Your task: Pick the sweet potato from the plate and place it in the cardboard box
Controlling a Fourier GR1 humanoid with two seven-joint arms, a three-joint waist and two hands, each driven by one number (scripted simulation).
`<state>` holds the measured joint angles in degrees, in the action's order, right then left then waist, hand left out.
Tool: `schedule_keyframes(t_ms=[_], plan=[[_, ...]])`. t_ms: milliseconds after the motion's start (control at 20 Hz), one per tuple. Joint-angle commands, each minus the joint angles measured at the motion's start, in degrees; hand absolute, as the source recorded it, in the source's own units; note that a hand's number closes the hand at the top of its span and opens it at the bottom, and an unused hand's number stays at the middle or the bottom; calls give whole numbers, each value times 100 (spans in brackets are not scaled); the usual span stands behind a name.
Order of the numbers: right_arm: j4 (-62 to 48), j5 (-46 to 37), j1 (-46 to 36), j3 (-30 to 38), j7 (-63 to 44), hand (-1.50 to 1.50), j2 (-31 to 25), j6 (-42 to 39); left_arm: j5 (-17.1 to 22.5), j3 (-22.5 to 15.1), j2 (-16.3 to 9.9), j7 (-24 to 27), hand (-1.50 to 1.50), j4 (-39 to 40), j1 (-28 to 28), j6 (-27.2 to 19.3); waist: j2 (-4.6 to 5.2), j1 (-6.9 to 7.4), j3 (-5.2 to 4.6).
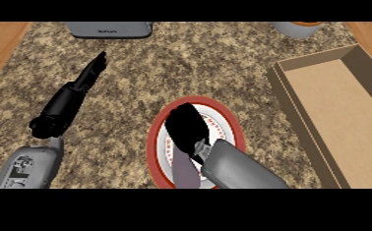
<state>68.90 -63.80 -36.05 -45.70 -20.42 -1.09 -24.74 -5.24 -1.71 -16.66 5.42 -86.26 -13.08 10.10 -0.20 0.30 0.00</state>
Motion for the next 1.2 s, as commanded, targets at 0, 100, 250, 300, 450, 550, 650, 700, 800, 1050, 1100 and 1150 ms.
schedule_keyframes(t_ms=[0, 100, 250, 300, 450, 550, 650, 700, 800, 1050, 1100, 1150], plan=[[-103, -266, -289, 252, 451, 150, 82, 45, -33, 132, 31, 5, 0, 246, -333, 81, 24, -20, 0], [-584, -371, -197, -75, 579, 150, 104, 857, 39, 89, 48, -259, 0, -337, 78, 99, 26, 45, 2], [-489, 118, -114, 1529, -145, 150, -81, 1000, 100, 193, -1, -95, 0, -112, -66, 90, 41, -20, 6], [-500, 327, -153, 2022, -332, 150, -157, 1056, -91, 81, -19, -27, 0, -108, 56, 32, 51, -49, 9], [-837, 631, -293, 2982, -920, 150, -1, 1571, -42, 117, -26, 46, 0, -34, -15, 79, 95, -9, 9], [-1144, 539, -568, 3175, -845, 150, -48, 2004, -13, 36, 50, -41, 0, -84, 15, 135, 68, 61, 5], [-1138, 316, -832, 3140, -760, 150, -128, 2224, -38, 100, 33, 54, 0, 96, -72, 160, 44, 21, 1], [-1252, 190, -895, 3148, -777, 150, -76, 2541, 25, 230, -46, -34, 0, 108, -166, 180, 46, 36, 2], [-1017, 117, -1191, 3148, -765, 150, -263, 2245, -244, -144, 347, -342, 0, -500, 192, -184, 13, 36, 2], [-132, -350, -1494, 2954, -1453, 150, -190, 1849, 108, 328, -157, -97, 0, -407, 192, 342, -2, -6, -2], [323, -276, -1200, 3041, -1525, 150, -343, 1705, -50, 84, 115, -509, 0, -498, 122, 145, -11, -62, 1], [530, -488, -1163, 2966, -1935, 150, -207, 1813, -65, 78, 126, -401, 0, -541, 212, 130, -20, -71, 0]])
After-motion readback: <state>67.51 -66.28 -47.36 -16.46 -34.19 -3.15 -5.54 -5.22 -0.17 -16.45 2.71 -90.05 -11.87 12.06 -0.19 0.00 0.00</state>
